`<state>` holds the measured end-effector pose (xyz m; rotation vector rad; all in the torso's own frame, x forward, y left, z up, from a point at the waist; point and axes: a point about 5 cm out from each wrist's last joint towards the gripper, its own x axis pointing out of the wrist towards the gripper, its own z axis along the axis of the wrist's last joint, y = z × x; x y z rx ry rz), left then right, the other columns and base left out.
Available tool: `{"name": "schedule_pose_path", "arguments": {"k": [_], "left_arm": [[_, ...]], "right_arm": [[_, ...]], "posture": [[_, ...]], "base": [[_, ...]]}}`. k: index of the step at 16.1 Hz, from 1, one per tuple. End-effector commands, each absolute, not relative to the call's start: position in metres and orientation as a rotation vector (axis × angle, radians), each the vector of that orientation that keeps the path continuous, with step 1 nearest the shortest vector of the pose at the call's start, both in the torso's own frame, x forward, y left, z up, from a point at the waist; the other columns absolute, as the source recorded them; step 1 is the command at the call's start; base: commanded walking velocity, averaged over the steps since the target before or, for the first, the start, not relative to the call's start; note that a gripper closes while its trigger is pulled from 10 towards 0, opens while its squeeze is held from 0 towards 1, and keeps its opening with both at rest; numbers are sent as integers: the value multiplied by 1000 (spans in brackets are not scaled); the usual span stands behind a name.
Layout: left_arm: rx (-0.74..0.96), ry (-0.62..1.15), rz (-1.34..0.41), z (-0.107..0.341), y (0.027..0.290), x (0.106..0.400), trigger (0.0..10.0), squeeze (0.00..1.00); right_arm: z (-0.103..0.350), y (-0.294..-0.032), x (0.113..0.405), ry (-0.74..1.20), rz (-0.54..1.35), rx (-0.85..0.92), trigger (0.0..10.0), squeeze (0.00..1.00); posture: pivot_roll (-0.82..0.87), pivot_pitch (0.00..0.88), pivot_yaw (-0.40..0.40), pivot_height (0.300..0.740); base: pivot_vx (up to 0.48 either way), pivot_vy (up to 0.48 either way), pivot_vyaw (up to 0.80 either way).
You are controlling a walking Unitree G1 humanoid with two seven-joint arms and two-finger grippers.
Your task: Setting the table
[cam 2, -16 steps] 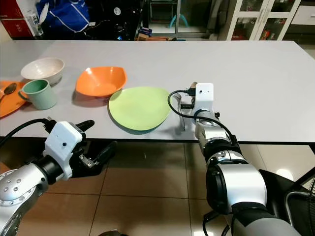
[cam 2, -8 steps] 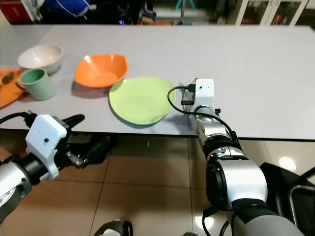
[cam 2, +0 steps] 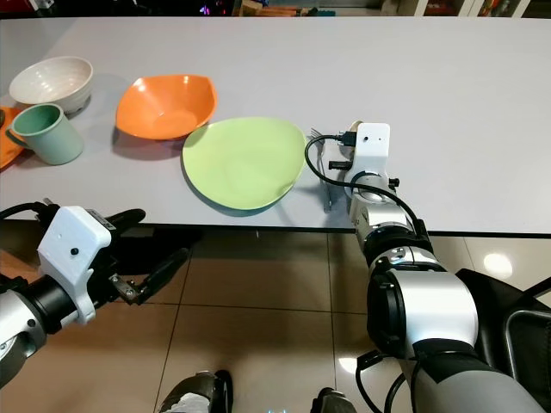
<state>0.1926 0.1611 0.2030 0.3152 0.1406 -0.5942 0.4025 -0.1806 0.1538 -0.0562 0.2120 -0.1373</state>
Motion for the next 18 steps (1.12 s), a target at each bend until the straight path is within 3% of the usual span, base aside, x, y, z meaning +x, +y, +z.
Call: {"name": "schedule_pose_path", "arguments": {"k": [1, 17, 18], "left_arm": [[326, 148, -613, 203, 159, 188, 10000, 0], [333, 162, -628, 202, 158, 187, 10000, 0], [345, 183, -621, 200, 157, 181, 10000, 0]], "right_arm": [[157, -179, 404, 213, -128, -50, 10000, 0], [158, -178, 404, 214, -120, -46, 10000, 0], [154, -169, 404, 237, -97, 48, 10000, 1000]], "posture": [[314, 204, 72, 740], [314, 204, 72, 740], [344, 192, 50, 740]], "base": [[0, 0, 0], [0, 0, 0], [0, 0, 0]]}}
